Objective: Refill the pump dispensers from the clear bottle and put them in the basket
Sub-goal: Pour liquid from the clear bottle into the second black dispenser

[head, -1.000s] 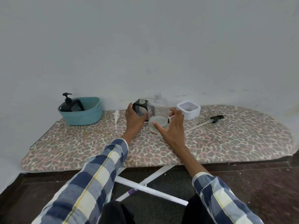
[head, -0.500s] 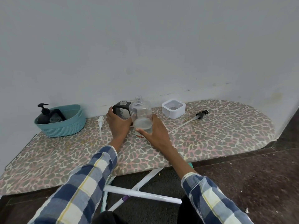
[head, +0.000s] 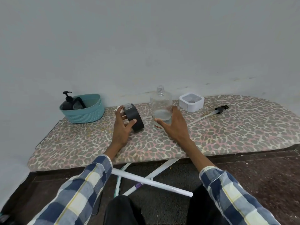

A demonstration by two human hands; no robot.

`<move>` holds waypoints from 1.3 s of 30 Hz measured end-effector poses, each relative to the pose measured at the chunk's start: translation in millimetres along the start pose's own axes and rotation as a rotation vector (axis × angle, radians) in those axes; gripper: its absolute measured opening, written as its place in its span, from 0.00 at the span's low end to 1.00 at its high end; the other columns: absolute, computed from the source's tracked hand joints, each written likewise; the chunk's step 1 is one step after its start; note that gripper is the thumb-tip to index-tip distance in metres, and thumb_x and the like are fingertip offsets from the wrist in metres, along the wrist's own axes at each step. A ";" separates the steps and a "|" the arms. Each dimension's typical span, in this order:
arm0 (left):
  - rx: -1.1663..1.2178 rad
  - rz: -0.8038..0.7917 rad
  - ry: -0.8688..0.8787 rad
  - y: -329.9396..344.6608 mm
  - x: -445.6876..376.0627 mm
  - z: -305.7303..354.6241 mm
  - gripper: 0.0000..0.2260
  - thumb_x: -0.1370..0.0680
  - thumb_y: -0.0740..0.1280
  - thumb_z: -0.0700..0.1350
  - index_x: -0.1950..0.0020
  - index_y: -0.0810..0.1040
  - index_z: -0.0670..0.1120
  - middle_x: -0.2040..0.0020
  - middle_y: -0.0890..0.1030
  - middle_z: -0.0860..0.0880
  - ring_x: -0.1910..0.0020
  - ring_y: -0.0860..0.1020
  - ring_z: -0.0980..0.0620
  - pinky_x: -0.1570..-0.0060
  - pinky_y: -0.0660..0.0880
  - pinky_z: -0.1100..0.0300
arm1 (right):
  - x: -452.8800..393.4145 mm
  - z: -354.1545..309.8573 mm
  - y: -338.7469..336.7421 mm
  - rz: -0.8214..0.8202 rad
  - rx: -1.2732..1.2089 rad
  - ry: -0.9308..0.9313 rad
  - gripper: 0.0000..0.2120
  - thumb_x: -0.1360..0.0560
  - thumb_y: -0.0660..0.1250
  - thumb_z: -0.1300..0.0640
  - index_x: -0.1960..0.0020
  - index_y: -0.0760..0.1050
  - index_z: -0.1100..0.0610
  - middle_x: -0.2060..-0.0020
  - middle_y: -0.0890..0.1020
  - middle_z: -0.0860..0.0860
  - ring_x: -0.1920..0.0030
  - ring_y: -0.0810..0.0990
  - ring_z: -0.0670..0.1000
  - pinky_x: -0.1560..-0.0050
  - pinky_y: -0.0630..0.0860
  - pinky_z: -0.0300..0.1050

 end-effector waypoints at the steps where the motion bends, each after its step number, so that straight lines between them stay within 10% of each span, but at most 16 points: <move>1: -0.001 -0.019 -0.004 0.0 1.7 0.0 0.36 0.17 0.73 0.45 0.15 0.57 0.52 0.27 0.75 0.47 0.34 0.77 0.53 0.42 0.75 0.65 | -0.1 0.3 -0.1 0.004 0.005 0.003 0.36 0.27 0.74 0.31 0.31 0.69 0.53 0.36 0.80 0.53 0.39 0.78 0.51 0.45 0.73 0.44; 7: 0.005 -0.077 -0.114 12.6 11.2 -3.9 0.49 0.32 0.84 0.64 0.23 0.56 0.61 0.22 0.67 0.49 0.26 0.74 0.48 0.27 0.76 0.48 | 0.7 -0.7 -0.8 0.000 0.006 -0.014 0.34 0.27 0.75 0.32 0.34 0.68 0.52 0.39 0.79 0.52 0.41 0.78 0.52 0.48 0.73 0.45; 15: 0.152 0.008 -0.219 6.9 9.9 -15.7 0.26 0.21 0.73 0.50 0.25 0.68 0.54 0.35 0.81 0.46 0.44 0.84 0.41 0.53 0.82 0.48 | 2.4 -1.6 -2.1 -0.007 -0.009 -0.007 0.34 0.28 0.76 0.31 0.35 0.69 0.52 0.41 0.78 0.50 0.43 0.75 0.49 0.49 0.71 0.43; 21: 0.113 0.056 -0.249 -1.7 4.2 -17.4 0.21 0.18 0.75 0.46 0.32 0.67 0.51 0.44 0.79 0.53 0.47 0.82 0.51 0.48 0.81 0.52 | 2.1 -2.3 -2.4 -0.007 -0.019 -0.013 0.32 0.27 0.76 0.32 0.38 0.67 0.51 0.44 0.76 0.48 0.44 0.75 0.49 0.49 0.72 0.44; 24: 0.156 0.093 -0.196 -3.5 3.5 -11.0 0.19 0.17 0.73 0.49 0.30 0.69 0.53 0.41 0.78 0.58 0.42 0.79 0.59 0.45 0.75 0.64 | 2.1 -3.1 -1.5 -0.036 -0.056 -0.012 0.32 0.27 0.76 0.33 0.37 0.66 0.50 0.42 0.77 0.48 0.43 0.78 0.50 0.48 0.75 0.45; 31: 0.060 0.089 -0.067 -8.9 -1.0 -2.7 0.22 0.12 0.60 0.58 0.19 0.65 0.53 0.35 0.81 0.54 0.41 0.81 0.58 0.38 0.79 0.54 | 7.0 -6.7 2.5 -0.077 -0.052 -0.015 0.38 0.23 0.73 0.34 0.24 0.62 0.51 0.26 0.75 0.55 0.31 0.77 0.55 0.32 0.77 0.53; 35: 0.045 0.084 0.032 -6.8 0.3 -4.0 0.24 0.13 0.60 0.64 0.18 0.66 0.60 0.22 0.74 0.53 0.25 0.75 0.52 0.27 0.76 0.45 | 9.1 -5.8 0.7 -0.029 0.012 0.004 0.45 0.20 0.71 0.37 0.14 0.53 0.54 0.16 0.62 0.56 0.18 0.64 0.57 0.20 0.57 0.49; 39: -0.009 0.104 0.049 -8.6 4.8 0.9 0.24 0.11 0.58 0.60 0.15 0.65 0.56 0.18 0.68 0.54 0.20 0.67 0.55 0.20 0.67 0.50 | 6.5 -7.4 -4.0 0.075 0.118 -0.095 0.35 0.19 0.69 0.36 0.21 0.61 0.51 0.23 0.70 0.57 0.25 0.71 0.61 0.28 0.74 0.67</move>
Point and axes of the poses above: each hand's wrist, its own x-axis away from the middle knuckle, its own y-axis out of the palm, z = x × y, the point moved 7 cm from there along -x, towards the middle knuckle
